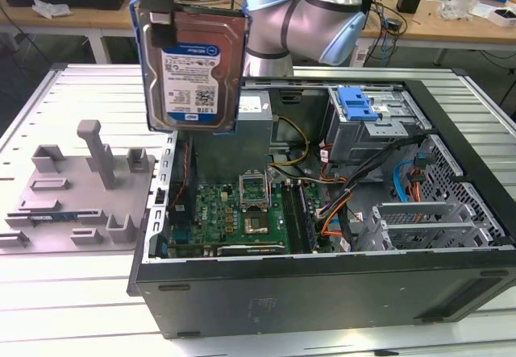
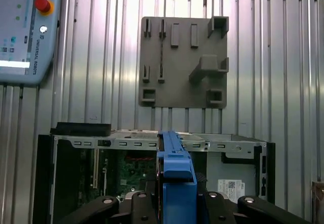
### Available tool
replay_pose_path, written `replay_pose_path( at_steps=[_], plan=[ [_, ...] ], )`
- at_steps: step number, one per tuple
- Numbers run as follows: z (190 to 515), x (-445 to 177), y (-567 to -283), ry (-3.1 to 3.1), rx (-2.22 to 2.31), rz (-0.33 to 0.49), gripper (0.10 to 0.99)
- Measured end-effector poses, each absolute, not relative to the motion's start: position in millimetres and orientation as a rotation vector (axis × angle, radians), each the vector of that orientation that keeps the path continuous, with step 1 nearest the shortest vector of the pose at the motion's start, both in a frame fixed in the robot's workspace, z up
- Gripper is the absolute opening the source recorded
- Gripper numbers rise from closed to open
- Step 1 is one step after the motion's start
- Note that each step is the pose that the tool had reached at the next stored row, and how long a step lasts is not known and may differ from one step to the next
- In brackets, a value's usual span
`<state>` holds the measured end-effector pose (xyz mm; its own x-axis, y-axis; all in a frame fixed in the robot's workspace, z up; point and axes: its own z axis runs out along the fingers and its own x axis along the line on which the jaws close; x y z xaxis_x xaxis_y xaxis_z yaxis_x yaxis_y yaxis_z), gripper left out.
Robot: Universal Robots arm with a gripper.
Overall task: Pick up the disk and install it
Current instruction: 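Pick up the disk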
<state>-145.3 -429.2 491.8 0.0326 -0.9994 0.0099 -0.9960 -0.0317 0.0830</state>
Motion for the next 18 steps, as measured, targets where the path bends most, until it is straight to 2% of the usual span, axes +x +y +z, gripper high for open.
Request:
replay_pose_path(
  at_steps=[18],
  plan=[
    [491.8, -71.6, -456.6, -2.094, 2.191, -0.075, 0.369]
  ],
)
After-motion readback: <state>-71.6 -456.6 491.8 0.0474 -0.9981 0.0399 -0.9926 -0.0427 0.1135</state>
